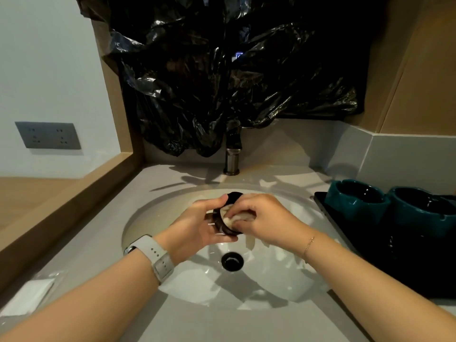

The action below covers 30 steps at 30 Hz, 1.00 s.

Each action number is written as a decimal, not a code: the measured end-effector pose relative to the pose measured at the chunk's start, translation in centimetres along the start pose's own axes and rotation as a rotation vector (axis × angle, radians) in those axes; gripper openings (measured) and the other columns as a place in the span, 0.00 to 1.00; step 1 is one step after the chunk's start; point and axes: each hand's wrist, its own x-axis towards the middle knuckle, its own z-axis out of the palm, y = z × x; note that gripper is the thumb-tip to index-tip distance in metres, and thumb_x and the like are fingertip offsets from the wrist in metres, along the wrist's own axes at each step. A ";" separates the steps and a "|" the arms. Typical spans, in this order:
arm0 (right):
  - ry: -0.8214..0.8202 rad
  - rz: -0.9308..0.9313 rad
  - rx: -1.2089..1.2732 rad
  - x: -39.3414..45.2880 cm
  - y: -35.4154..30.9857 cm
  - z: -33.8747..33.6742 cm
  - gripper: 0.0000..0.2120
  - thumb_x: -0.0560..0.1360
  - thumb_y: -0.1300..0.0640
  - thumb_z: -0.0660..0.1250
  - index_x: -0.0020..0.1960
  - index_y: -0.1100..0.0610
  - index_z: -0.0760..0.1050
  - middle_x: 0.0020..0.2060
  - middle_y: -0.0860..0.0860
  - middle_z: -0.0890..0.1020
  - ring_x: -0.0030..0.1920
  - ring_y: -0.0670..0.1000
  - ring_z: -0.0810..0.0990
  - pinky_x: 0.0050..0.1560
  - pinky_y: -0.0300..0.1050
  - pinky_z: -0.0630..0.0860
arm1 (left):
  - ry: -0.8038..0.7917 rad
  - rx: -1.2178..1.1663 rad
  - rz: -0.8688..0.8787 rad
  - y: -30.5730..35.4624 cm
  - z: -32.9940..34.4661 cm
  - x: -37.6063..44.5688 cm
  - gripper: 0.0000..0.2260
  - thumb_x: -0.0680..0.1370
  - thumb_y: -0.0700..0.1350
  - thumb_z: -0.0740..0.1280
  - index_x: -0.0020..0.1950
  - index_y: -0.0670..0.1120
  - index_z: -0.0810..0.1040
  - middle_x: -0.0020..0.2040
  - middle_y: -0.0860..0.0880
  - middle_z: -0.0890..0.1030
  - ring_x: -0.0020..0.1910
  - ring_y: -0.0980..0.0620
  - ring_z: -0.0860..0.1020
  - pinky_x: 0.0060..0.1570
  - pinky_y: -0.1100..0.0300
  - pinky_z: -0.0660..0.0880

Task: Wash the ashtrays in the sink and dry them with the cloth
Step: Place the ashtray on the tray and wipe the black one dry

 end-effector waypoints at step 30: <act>0.145 0.001 0.046 -0.9 -1.3 0.0 0.07 0.72 0.61 0.71 0.50 0.54 0.84 0.46 0.47 0.83 0.47 0.48 0.81 0.50 0.43 0.79 | 0.000 0.029 0.033 1.1 0.8 -0.7 0.13 0.79 0.47 0.67 0.58 0.40 0.80 0.51 0.36 0.84 0.48 0.34 0.84 0.47 0.42 0.82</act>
